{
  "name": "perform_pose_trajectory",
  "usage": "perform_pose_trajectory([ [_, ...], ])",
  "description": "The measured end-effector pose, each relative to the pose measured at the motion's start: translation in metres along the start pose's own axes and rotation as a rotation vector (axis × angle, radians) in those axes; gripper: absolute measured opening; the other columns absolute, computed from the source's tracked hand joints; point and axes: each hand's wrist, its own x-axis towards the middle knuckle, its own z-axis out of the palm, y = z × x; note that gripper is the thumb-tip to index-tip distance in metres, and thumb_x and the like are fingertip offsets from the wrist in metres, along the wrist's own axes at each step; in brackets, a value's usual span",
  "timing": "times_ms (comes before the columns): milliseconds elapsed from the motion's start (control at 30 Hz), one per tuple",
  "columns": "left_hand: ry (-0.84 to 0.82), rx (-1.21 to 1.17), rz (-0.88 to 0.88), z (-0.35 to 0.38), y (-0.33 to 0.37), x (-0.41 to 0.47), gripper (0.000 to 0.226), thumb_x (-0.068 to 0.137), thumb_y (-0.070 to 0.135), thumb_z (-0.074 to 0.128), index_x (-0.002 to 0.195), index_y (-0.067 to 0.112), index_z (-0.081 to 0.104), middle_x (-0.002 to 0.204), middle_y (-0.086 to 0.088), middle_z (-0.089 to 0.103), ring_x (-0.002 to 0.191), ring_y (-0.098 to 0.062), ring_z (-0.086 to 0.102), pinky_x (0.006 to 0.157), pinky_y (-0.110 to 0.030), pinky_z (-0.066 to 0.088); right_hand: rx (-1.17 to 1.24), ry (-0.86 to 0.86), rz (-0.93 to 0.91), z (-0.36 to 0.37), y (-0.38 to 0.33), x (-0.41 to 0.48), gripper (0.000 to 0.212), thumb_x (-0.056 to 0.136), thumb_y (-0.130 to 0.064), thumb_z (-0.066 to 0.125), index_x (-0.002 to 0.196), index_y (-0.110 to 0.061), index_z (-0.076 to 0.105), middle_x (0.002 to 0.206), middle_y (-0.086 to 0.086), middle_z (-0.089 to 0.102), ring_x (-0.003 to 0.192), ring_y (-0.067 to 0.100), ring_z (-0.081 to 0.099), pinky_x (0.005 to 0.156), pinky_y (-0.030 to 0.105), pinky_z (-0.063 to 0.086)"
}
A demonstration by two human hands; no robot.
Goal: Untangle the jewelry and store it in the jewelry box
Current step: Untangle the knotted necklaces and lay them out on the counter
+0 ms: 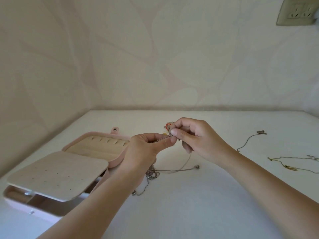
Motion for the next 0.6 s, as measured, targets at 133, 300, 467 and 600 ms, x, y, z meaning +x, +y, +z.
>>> perform_pose_trajectory([
  [133, -0.008, -0.017, 0.012, 0.0, 0.0, -0.001, 0.015, 0.067, 0.038, 0.078, 0.079, 0.028, 0.077, 0.046, 0.007, 0.024, 0.043, -0.012, 0.02, 0.042, -0.02, 0.018, 0.037, -0.02, 0.025, -0.001, 0.002, 0.003, 0.014, 0.094, -0.017, 0.057, 0.081, -0.015, 0.063, 0.085, 0.006, 0.056, 0.054, 0.012, 0.043, 0.048, 0.017, 0.035],
  [300, -0.006, -0.005, 0.024, 0.001, 0.0, 0.0, 0.015, 0.069, 0.037, 0.077, 0.074, 0.023, 0.075, 0.046, 0.008, 0.026, 0.045, -0.013, 0.019, 0.047, -0.026, 0.015, 0.089, -0.005, 0.059, 0.005, 0.0, 0.003, 0.017, 0.097, -0.014, 0.05, 0.082, -0.013, 0.058, 0.084, -0.002, 0.052, 0.058, 0.011, 0.042, 0.051, 0.018, 0.036],
  [467, 0.02, 0.13, 0.106, 0.003, -0.001, -0.001, 0.011, 0.08, 0.023, 0.069, 0.072, 0.015, 0.071, 0.047, 0.002, 0.032, 0.042, -0.011, 0.017, 0.04, -0.021, 0.014, 0.247, -0.013, 0.176, 0.018, 0.001, 0.003, 0.02, 0.1, -0.013, 0.041, 0.091, -0.002, 0.055, 0.077, 0.004, 0.052, 0.066, 0.014, 0.051, 0.057, 0.027, 0.046],
  [600, 0.054, 0.207, 0.179, 0.005, -0.002, -0.004, 0.013, 0.081, 0.017, 0.062, 0.072, 0.017, 0.071, 0.047, 0.005, 0.03, 0.04, -0.009, 0.018, 0.039, -0.018, 0.016, 0.603, 0.012, 0.268, 0.023, 0.0, 0.005, 0.022, 0.099, -0.01, 0.04, 0.1, 0.005, 0.056, 0.083, 0.013, 0.051, 0.071, 0.022, 0.051, 0.052, 0.029, 0.05],
])
